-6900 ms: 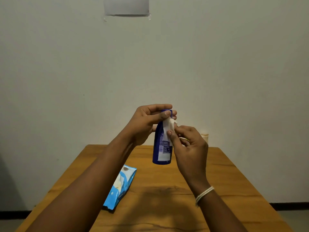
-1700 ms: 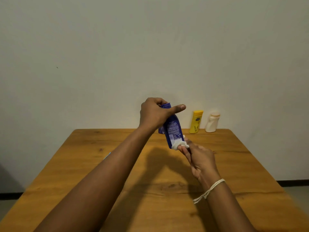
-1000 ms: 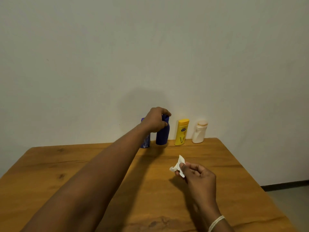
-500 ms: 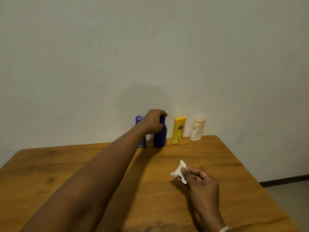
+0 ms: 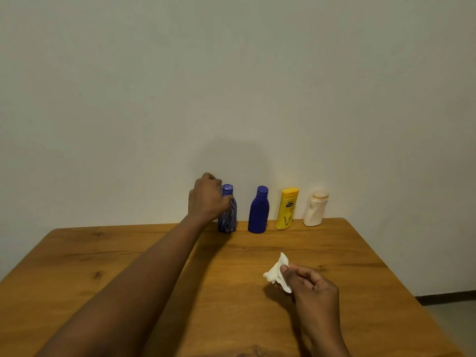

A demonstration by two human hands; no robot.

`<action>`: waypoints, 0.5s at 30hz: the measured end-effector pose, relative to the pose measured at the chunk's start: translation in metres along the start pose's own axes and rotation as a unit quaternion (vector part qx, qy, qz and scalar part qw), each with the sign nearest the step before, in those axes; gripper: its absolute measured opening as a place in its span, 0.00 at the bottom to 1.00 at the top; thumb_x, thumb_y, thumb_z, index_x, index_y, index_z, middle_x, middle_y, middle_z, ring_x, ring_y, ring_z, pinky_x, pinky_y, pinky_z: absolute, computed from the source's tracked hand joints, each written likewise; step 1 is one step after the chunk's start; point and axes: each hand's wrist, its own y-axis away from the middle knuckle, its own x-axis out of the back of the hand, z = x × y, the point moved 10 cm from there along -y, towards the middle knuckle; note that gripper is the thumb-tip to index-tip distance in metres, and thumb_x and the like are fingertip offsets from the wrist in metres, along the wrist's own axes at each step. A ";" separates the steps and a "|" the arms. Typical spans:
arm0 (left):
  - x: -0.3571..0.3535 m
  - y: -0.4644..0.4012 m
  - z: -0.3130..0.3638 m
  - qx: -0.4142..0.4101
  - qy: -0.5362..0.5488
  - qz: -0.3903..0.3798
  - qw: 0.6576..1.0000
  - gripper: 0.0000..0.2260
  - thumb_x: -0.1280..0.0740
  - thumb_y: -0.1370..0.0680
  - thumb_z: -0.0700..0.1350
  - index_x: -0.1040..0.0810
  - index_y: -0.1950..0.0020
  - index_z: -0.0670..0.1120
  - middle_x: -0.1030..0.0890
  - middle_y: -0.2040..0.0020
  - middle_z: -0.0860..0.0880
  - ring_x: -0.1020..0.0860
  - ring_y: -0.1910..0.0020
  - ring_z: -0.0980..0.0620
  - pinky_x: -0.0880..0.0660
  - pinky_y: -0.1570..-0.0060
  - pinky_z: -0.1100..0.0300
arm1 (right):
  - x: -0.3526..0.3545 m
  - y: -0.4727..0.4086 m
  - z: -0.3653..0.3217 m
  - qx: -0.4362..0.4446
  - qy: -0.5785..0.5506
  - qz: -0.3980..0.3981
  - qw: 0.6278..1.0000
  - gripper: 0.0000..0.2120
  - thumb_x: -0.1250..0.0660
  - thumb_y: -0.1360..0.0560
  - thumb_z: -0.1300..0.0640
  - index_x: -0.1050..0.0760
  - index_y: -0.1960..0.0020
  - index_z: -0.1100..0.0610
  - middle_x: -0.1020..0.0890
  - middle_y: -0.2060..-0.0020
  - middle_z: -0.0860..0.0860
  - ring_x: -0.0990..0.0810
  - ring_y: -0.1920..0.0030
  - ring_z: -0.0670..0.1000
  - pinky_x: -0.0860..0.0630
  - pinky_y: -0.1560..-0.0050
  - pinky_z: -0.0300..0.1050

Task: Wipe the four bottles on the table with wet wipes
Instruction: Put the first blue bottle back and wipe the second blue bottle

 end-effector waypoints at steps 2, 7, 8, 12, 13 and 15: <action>-0.005 0.005 -0.009 0.023 0.053 -0.010 0.998 0.22 0.26 0.26 0.53 0.20 0.36 0.44 0.23 0.39 0.48 0.23 0.42 0.50 0.27 0.49 0.60 | -0.005 0.005 0.001 -0.002 0.002 -0.009 1.000 0.07 0.23 0.31 0.61 0.16 0.53 0.58 0.12 0.62 0.52 0.13 0.61 0.49 0.20 0.61 0.44; -0.010 0.020 -0.015 0.068 0.181 -0.017 0.981 0.18 0.24 0.28 0.47 0.23 0.40 0.47 0.20 0.42 0.48 0.21 0.44 0.51 0.25 0.51 0.63 | -0.010 0.014 -0.003 -0.007 -0.001 -0.010 1.000 0.05 0.23 0.31 0.64 0.16 0.56 0.61 0.13 0.66 0.54 0.14 0.66 0.49 0.21 0.62 0.43; -0.011 0.021 -0.014 0.069 0.187 -0.019 0.980 0.19 0.24 0.28 0.46 0.26 0.41 0.48 0.20 0.42 0.49 0.22 0.46 0.52 0.24 0.53 0.63 | -0.011 0.016 -0.006 -0.007 -0.002 -0.009 1.000 0.06 0.22 0.31 0.64 0.16 0.56 0.62 0.13 0.66 0.55 0.14 0.65 0.50 0.22 0.63 0.42; -0.010 0.022 -0.014 0.080 0.225 -0.007 0.971 0.17 0.27 0.23 0.43 0.26 0.36 0.50 0.19 0.41 0.50 0.22 0.48 0.55 0.22 0.54 0.64 | -0.014 0.027 -0.019 -0.003 0.003 -0.018 1.000 0.07 0.22 0.32 0.65 0.17 0.56 0.64 0.13 0.63 0.58 0.15 0.63 0.51 0.24 0.64 0.40; -0.010 0.024 -0.013 0.079 0.230 -0.012 0.970 0.19 0.28 0.23 0.43 0.27 0.34 0.50 0.19 0.41 0.49 0.22 0.48 0.54 0.21 0.53 0.63 | -0.012 0.029 -0.020 -0.002 0.004 -0.018 1.000 0.07 0.22 0.32 0.65 0.17 0.56 0.64 0.13 0.64 0.58 0.15 0.63 0.51 0.24 0.65 0.40; -0.013 0.027 -0.010 0.064 0.219 -0.035 0.973 0.22 0.28 0.24 0.42 0.27 0.31 0.50 0.23 0.42 0.49 0.23 0.47 0.53 0.20 0.47 0.59 | -0.007 0.033 -0.022 0.000 0.006 -0.012 1.000 0.07 0.22 0.32 0.65 0.17 0.56 0.65 0.13 0.65 0.57 0.15 0.64 0.50 0.25 0.65 0.39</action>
